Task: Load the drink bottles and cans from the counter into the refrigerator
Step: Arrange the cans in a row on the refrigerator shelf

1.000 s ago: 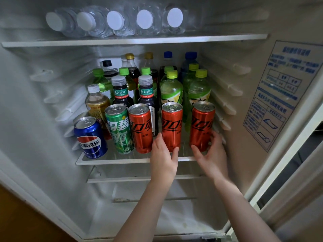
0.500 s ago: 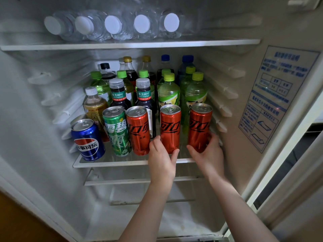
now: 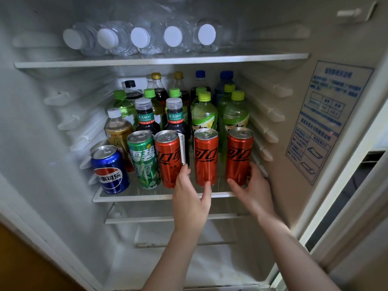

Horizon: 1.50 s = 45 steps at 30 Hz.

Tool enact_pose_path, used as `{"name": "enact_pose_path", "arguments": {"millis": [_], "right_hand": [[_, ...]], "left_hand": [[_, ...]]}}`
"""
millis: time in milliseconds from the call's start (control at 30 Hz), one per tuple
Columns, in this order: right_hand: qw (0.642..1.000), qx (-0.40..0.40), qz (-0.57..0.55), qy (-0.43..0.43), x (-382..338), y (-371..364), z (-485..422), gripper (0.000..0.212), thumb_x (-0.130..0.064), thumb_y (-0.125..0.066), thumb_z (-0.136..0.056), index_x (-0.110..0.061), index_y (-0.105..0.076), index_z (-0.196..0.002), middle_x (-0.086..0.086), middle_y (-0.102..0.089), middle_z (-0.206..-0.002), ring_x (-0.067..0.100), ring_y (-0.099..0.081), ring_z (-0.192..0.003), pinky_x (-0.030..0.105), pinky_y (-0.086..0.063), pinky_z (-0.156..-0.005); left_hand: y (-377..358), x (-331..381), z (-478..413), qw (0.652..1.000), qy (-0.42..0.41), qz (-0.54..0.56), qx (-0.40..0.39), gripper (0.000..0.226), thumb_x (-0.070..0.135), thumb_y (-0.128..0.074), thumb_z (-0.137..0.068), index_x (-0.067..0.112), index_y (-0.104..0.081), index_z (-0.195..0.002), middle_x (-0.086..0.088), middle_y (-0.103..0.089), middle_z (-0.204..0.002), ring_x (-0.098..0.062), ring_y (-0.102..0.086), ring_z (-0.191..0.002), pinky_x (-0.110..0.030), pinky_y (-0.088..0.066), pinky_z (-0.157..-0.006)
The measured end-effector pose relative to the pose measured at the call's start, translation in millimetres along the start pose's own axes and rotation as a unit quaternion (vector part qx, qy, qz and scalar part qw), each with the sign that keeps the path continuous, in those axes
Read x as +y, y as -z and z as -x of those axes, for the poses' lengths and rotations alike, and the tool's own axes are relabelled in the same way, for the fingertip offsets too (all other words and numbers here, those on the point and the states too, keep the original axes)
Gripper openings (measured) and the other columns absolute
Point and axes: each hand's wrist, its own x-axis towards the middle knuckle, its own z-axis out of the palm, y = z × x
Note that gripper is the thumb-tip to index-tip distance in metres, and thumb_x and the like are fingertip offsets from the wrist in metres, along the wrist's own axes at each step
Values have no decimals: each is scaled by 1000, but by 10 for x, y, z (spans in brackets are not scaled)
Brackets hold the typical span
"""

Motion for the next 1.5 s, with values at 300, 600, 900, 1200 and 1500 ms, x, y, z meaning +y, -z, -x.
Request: {"name": "enact_pose_path", "arguments": {"millis": [300,600,900,1200,1500], "right_hand": [[1000,-3,-3,-25,-2,-28,-8,71,-26,-78,-72,-14,-43,-132,5,-66,-115,24,-64,-101,22,-40,-79],[1000,-4,-6,-21,-37,-55,13,74,-18,-79,-69,-15,-42,-133,1,-66,-107,11,-56,-82,21,-38,-72],[999,17,6,-32,-12,-132,17,76,-20,-80,-68,-13,-42,-134,6,-66,-114,24,-63,-98,22,-38,-75],[999,28,22,-32,0,-167,30,76,-21,-79,-69,-12,-41,-133,9,-65,-114,29,-63,-99,24,-39,-74],[999,26,29,-25,7,-153,44,73,-24,-79,-70,-13,-42,-132,7,-66,-111,27,-63,-96,23,-37,-72]], "left_hand": [[175,-153,-20,993,25,20,109,58,14,-70,-84,-1,-40,-132,-15,-39,-137,-32,-46,-123,-50,-50,-92],[124,-183,-195,987,76,-33,136,61,13,-71,-81,4,-41,-133,-13,-47,-131,-29,-47,-120,-37,-39,-103],[197,-301,-177,991,66,-23,118,61,20,-72,-82,6,-44,-134,-9,-56,-126,-23,-53,-116,-32,-40,-101],[188,-364,-177,990,99,-31,94,67,30,-71,-83,13,-42,-141,-3,-54,-136,-19,-50,-125,-25,-33,-103],[178,-419,-213,987,116,8,108,66,26,-79,-76,12,-52,-135,-6,-65,-123,-20,-61,-114,-35,-47,-101]]}}
